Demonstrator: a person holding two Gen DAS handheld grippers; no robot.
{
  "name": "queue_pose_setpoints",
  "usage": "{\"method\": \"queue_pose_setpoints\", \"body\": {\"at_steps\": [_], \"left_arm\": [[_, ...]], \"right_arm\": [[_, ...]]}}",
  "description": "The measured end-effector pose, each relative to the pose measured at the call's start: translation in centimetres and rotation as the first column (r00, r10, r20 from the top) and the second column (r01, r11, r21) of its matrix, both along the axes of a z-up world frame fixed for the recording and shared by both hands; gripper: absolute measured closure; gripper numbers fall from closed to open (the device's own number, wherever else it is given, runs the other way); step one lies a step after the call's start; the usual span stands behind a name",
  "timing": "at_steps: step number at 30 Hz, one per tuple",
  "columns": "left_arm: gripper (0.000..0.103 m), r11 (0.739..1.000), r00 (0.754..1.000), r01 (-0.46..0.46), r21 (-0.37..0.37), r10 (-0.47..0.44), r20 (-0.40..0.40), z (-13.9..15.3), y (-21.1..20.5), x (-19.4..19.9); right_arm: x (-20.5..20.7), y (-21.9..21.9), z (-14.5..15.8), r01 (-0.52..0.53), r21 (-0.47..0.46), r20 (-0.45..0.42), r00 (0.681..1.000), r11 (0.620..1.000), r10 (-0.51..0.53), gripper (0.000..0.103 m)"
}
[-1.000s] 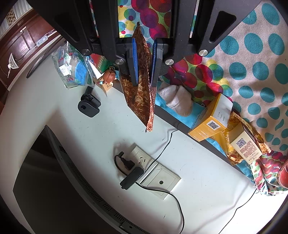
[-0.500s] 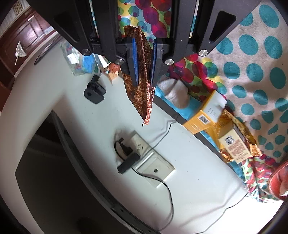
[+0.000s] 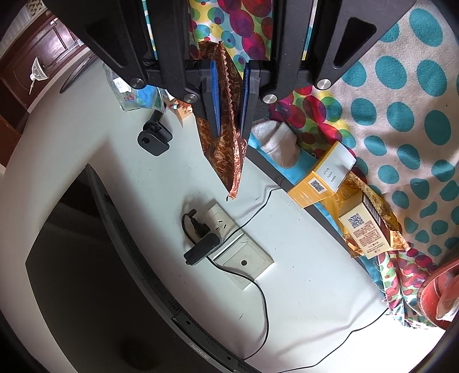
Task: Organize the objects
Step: 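Lower the yellow box into the tray and open the left gripper, then carry the brown snack bag into the red tray and open the right gripper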
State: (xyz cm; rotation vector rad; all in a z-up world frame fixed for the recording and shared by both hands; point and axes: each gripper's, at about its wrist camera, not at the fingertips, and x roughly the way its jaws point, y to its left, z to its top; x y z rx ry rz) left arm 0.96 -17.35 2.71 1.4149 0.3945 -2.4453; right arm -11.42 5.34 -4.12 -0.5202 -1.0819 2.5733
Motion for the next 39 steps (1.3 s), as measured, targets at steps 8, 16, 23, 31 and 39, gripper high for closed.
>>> {"method": "queue_pose_setpoints", "body": {"at_steps": [8, 16, 23, 31, 39], "left_arm": [[0.048, 0.996, 0.997, -0.076, -0.035, 0.076, -0.027, 2.3, -3.3, 2.1], [0.048, 0.983, 0.983, -0.182, 0.015, 0.182, -0.004, 2.0, -7.3, 3.4], [0.048, 0.985, 0.985, -0.172, 0.033, 0.172, 0.005, 2.0, -7.3, 3.4], [0.048, 0.983, 0.983, -0.179, 0.051, 0.18, -0.023, 2.9, -7.6, 4.1], [0.048, 0.97, 0.972, -0.23, 0.083, 0.234, -0.037, 3.2, -9.6, 5.3]], "right_arm": [[0.8, 1.7, -0.6, -0.065, 0.069, -0.004, 0.998, 0.995, 0.066, 0.092], [1.9, 3.6, 1.5, -0.131, 0.092, -0.012, 0.991, 0.987, 0.133, 0.092], [5.0, 4.2, 6.9, -0.258, -0.042, -0.018, 0.966, 0.965, 0.257, 0.092], [8.2, 4.4, 12.7, -0.452, -0.407, 0.024, 0.863, 0.793, 0.505, 0.092], [8.6, 3.0, 13.1, -0.479, -0.56, 0.09, 0.776, 0.676, 0.624, 0.092]]}}
